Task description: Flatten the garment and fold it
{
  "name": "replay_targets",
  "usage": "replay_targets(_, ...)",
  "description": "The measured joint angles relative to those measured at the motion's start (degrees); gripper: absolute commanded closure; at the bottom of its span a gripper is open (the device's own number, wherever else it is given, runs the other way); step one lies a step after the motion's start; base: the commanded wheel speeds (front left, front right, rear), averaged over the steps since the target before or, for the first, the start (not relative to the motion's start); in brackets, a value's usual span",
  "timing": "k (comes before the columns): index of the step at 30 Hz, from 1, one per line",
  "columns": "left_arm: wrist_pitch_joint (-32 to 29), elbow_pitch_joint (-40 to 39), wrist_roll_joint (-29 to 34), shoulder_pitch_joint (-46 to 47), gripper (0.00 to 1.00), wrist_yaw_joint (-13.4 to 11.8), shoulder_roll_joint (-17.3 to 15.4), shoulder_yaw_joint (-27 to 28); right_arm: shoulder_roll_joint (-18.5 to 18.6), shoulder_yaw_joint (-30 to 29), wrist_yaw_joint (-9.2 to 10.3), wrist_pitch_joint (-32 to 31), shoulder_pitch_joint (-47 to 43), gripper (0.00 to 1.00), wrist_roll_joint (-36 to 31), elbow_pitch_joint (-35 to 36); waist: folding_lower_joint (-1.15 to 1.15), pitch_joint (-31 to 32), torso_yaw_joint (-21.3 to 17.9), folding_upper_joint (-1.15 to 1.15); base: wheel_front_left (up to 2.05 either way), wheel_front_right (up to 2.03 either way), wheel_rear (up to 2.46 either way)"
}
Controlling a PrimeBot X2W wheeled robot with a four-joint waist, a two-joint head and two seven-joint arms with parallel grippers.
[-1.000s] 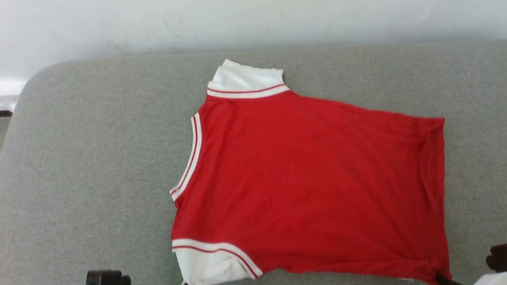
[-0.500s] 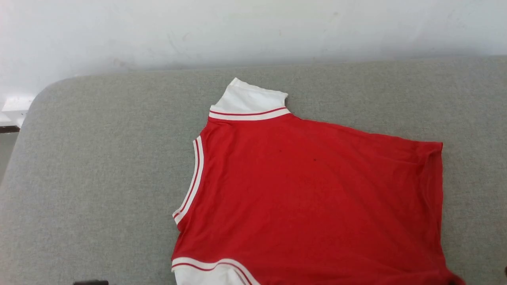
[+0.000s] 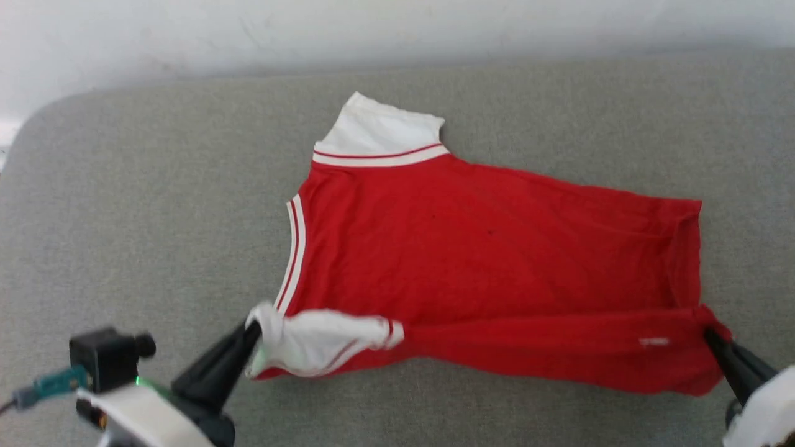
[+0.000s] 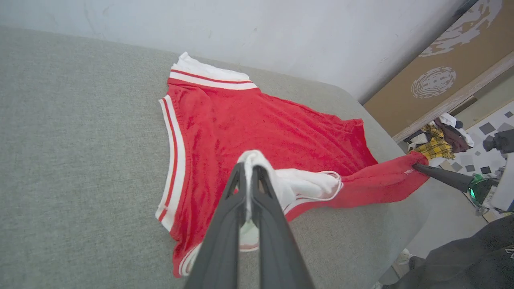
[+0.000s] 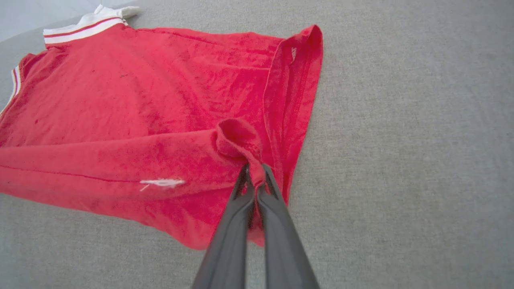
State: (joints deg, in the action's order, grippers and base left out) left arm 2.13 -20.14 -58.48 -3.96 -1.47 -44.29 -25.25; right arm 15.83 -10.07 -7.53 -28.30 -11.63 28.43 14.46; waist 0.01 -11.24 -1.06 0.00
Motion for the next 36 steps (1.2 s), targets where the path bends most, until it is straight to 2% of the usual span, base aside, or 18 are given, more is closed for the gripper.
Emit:
replay_targets(6,-0.7,5.0,2.6,10.2,1.0,2.6,2.2,-0.8,1.3,3.0,0.0,2.1,7.3,1.0,-1.2,-3.5,0.01,-4.3,-0.6,0.0,0.0,0.0,0.0)
replay_targets(13,-2.6,14.1,4.7,18.6,1.0,5.4,6.6,-4.4,2.2,3.6,0.0,0.5,12.0,1.0,-2.3,-7.9,0.01,-9.7,-0.9,0.0,0.0,0.0,0.0)
replay_targets(19,-2.6,22.4,4.8,22.1,1.0,6.6,9.4,-6.3,2.2,3.2,-0.01,-0.7,13.1,1.0,-2.7,-9.8,0.0,-12.7,-1.0,0.0,0.0,0.0,0.0)
replay_targets(24,-3.8,26.9,4.8,24.1,1.0,7.2,9.9,-7.1,1.7,3.6,-0.01,-1.7,14.3,1.0,-2.6,-10.9,-0.02,-13.5,-1.4,0.0,0.0,0.0,0.0)
replay_targets(25,-4.1,27.2,5.1,24.5,0.97,7.1,9.9,-7.2,1.6,3.7,-0.01,-2.0,14.6,1.0,-2.6,-11.2,-0.02,-13.6,-1.4,0.0,0.0,0.0,0.0)
replay_targets(26,-4.1,27.6,5.0,24.7,0.68,6.9,10.1,-7.0,1.5,3.7,-0.01,-2.0,14.8,0.71,-2.6,-11.3,-0.02,-13.6,-1.4,0.0,0.0,0.0,0.0)
replay_targets(27,-4.1,27.9,4.8,24.8,0.51,6.7,10.4,-6.8,1.4,3.7,-0.01,-2.0,15.0,0.0,-2.6,-11.5,-0.02,-13.6,-1.4,0.0,0.0,0.0,0.0)
replay_targets(28,-4.1,28.0,4.6,24.9,0.19,6.4,10.6,-6.8,1.3,3.7,-0.01,-2.0,15.1,0.0,-2.6,-11.7,-0.02,-13.6,-1.4,0.0,0.0,0.0,0.0)
replay_targets(29,-4.1,28.0,4.5,24.9,0.0,6.4,10.6,-6.7,1.3,3.9,-0.01,-2.0,15.2,0.0,-2.6,-11.7,-0.02,-13.5,-1.5,0.0,0.0,0.0,0.0)
replay_targets(33,-3.8,27.8,4.0,24.7,0.0,5.7,10.7,-6.3,0.7,4.7,-0.05,-1.5,15.7,0.0,-2.2,-11.3,-0.01,-12.8,-1.5,0.0,0.0,0.0,0.0)
replay_targets(36,-2.4,26.6,3.5,23.2,0.0,4.1,10.7,-5.3,0.3,4.5,-0.01,-0.8,15.1,0.0,-1.4,-10.7,0.0,-11.9,-1.4,0.0,0.0,0.0,0.0)
